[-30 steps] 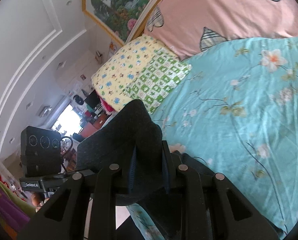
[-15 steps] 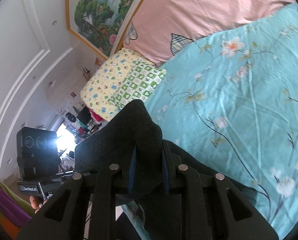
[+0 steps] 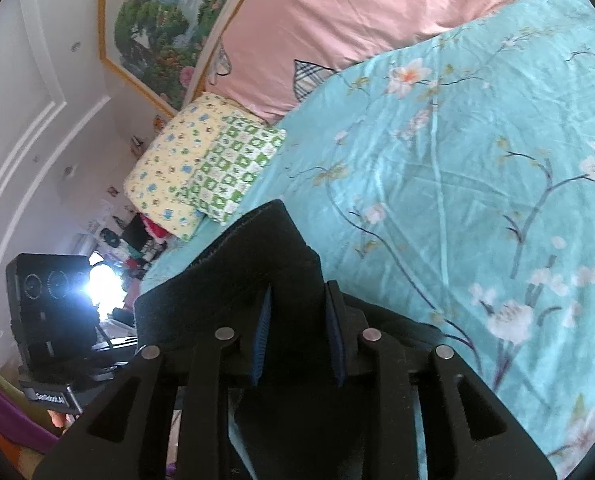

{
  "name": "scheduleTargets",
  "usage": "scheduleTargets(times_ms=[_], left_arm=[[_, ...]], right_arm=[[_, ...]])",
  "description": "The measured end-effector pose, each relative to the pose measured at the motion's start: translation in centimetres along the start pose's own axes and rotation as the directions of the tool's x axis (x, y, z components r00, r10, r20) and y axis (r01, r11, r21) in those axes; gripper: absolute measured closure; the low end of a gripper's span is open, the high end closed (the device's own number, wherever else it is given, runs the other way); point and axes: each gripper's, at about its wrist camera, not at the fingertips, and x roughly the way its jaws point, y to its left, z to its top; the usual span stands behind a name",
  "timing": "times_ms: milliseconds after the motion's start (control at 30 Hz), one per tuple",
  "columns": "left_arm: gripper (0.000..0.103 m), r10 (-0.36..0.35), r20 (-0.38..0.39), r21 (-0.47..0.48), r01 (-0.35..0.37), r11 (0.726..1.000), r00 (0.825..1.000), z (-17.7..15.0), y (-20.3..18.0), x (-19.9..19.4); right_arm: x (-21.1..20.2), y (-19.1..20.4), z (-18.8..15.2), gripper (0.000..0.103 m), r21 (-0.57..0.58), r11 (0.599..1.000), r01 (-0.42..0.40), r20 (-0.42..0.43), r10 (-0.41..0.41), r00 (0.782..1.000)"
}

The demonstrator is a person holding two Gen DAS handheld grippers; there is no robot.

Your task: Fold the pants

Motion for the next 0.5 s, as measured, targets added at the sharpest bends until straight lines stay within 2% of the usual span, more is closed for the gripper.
scheduleTargets(times_ms=[67,133,200,300,367,500], left_arm=[[0.070,-0.012,-0.002,0.015,0.012,1.000,1.000,-0.2,-0.3,0.2],[0.052,-0.051,-0.010,0.027,0.051,0.998,0.999,-0.4,-0.6,0.4],[0.046,-0.074,-0.026,0.045,0.075,0.996,0.997,-0.8,-1.0,0.7],[0.045,-0.082,-0.036,0.076,0.085,0.994,0.996,-1.3,-1.4,0.9],[0.044,-0.086,-0.038,0.093,0.089,0.992,0.996,-1.5,-1.6,0.8],[0.035,-0.124,-0.035,0.101,0.127,0.987,0.992,-1.7,-1.6,-0.3]], right_arm=[[-0.7,-0.3,-0.2,0.073,0.011,1.000,0.018,0.014,-0.018,1.000],[-1.6,-0.7,-0.4,0.073,0.033,0.999,0.036,0.031,-0.037,0.999],[-2.7,-1.0,-0.7,0.073,0.054,0.997,0.061,0.051,-0.064,0.997],[-3.6,-1.1,-1.1,0.070,0.075,0.991,0.110,0.059,-0.114,0.992],[-4.2,-1.0,-1.6,0.059,0.092,0.984,0.155,0.057,-0.160,0.985],[-5.6,-0.5,-2.5,0.045,0.118,0.972,0.202,0.072,-0.211,0.975]])
